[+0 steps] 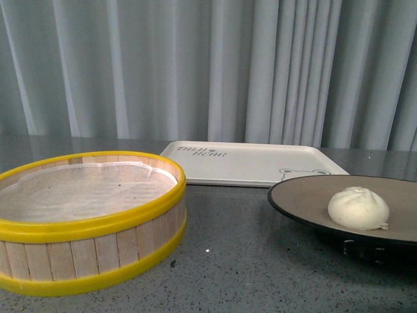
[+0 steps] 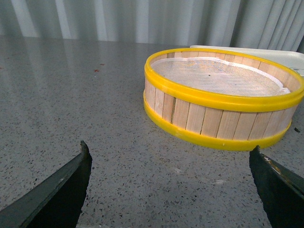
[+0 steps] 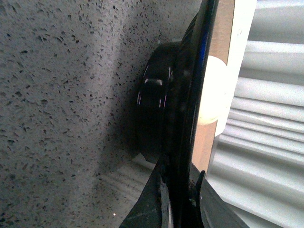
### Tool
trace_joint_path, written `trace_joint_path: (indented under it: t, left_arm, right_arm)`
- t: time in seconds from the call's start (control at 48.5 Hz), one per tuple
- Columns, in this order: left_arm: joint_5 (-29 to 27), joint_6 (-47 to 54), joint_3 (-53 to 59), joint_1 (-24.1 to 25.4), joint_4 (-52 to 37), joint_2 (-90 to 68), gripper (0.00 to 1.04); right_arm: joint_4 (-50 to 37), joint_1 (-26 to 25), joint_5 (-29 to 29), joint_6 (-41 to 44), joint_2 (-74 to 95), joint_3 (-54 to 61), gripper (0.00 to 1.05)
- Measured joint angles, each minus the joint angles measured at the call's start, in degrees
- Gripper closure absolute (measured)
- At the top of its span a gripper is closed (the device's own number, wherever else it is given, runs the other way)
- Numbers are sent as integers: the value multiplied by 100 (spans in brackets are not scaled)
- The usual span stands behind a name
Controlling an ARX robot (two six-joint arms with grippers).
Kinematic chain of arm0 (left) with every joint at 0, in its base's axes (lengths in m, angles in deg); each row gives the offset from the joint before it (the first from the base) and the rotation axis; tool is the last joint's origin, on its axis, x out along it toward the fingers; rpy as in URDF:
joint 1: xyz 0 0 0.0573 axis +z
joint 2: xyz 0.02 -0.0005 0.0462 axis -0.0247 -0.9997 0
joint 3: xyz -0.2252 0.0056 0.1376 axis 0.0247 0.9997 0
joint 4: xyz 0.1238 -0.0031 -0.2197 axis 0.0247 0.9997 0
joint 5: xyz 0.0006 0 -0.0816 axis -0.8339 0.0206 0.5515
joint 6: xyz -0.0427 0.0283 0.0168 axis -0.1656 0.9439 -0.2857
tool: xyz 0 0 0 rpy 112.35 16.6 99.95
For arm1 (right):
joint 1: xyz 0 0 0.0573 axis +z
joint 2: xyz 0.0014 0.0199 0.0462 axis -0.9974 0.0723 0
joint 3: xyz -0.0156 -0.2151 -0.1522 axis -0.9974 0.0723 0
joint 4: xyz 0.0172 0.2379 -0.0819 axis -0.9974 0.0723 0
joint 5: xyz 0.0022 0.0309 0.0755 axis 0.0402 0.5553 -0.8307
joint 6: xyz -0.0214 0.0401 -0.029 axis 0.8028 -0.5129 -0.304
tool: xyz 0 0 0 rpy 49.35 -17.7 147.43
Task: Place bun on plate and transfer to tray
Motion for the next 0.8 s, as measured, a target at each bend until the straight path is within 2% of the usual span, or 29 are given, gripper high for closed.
trace_joint_path:
  t: [0.433,0.803]
  left_arm:
    - [0,0,0,0,0,0,7]
    - [0,0,0,0,0,0,7]
  right_arm:
    - [-562,48,409,103,-15,-264,102]
    - [-1902,142,378,-131,776,-1126,102]
